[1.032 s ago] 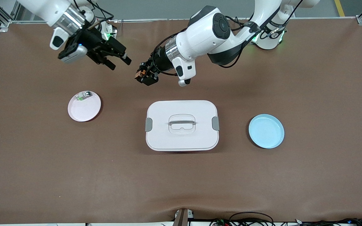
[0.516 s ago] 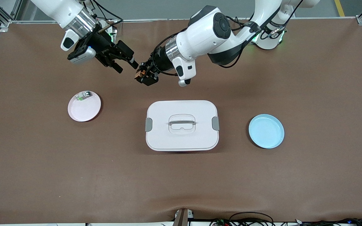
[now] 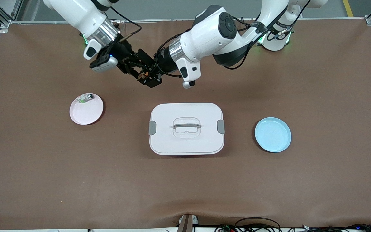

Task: Transfer orange switch to right arm and place
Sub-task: 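Hold the switch with the left gripper while the right gripper reaches it, then close the right gripper on the switch and open the left gripper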

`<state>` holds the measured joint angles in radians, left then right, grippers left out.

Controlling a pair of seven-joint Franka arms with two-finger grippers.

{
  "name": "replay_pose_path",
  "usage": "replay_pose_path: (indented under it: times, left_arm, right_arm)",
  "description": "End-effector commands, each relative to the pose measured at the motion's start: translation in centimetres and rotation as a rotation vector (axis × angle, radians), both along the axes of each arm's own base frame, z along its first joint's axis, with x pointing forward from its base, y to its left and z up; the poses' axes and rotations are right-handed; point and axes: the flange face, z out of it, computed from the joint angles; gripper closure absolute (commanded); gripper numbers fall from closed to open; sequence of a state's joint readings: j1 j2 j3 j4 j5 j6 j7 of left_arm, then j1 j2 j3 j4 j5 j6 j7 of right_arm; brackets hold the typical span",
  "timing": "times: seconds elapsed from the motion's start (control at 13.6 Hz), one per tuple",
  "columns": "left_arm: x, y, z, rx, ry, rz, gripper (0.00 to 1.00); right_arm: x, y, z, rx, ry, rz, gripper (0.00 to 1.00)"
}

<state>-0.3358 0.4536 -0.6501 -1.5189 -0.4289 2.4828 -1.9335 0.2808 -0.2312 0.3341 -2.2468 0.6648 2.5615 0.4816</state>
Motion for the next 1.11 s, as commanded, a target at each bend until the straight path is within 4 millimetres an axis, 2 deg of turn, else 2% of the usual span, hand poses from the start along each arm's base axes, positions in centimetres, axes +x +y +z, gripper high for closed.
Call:
replay_pose_path:
  times: [0.0,0.22,0.44,0.59,0.66,0.74,0.88,0.96,1.03]
  left_arm:
    - [-0.4,-0.3,1.2,-0.004,-0.008,0.012,0.67]
    - [-0.4,-0.3,1.2,-0.004,-0.008,0.012,0.67]
    - [-0.5,-0.4,1.0,-0.001,-0.007,0.011,0.67]
    - [-0.5,-0.3,1.1,-0.001,-0.008,0.011,0.67]
    - [-0.5,-0.3,1.1,-0.001,-0.01,0.011,0.67]
    - [-0.5,-0.3,1.1,0.0,-0.01,0.011,0.67]
    - [-0.5,-0.3,1.1,0.0,-0.01,0.011,0.67]
    - [-0.5,-0.4,1.1,0.003,-0.013,0.009,0.67]
    - [-0.5,-0.4,1.1,0.004,-0.015,0.008,0.67]
  right_arm:
    - [-0.3,0.6,-0.3,0.013,0.015,0.007,0.0]
    - [0.2,0.1,0.2,0.013,0.017,0.008,0.0]
    - [1.6,-1.7,1.8,0.003,0.076,0.044,0.0]
    - [1.9,-2.5,2.0,-0.005,0.077,0.057,0.02]
    - [2.1,-2.8,2.0,-0.009,0.07,0.06,0.06]
    - [2.1,-2.8,2.0,-0.01,0.068,0.063,0.15]
    - [2.0,-2.6,2.0,-0.015,0.057,0.081,0.44]
    - [2.0,-2.6,2.0,-0.016,0.056,0.084,0.48]
    - [1.9,-2.4,2.0,-0.015,0.059,0.084,0.48]
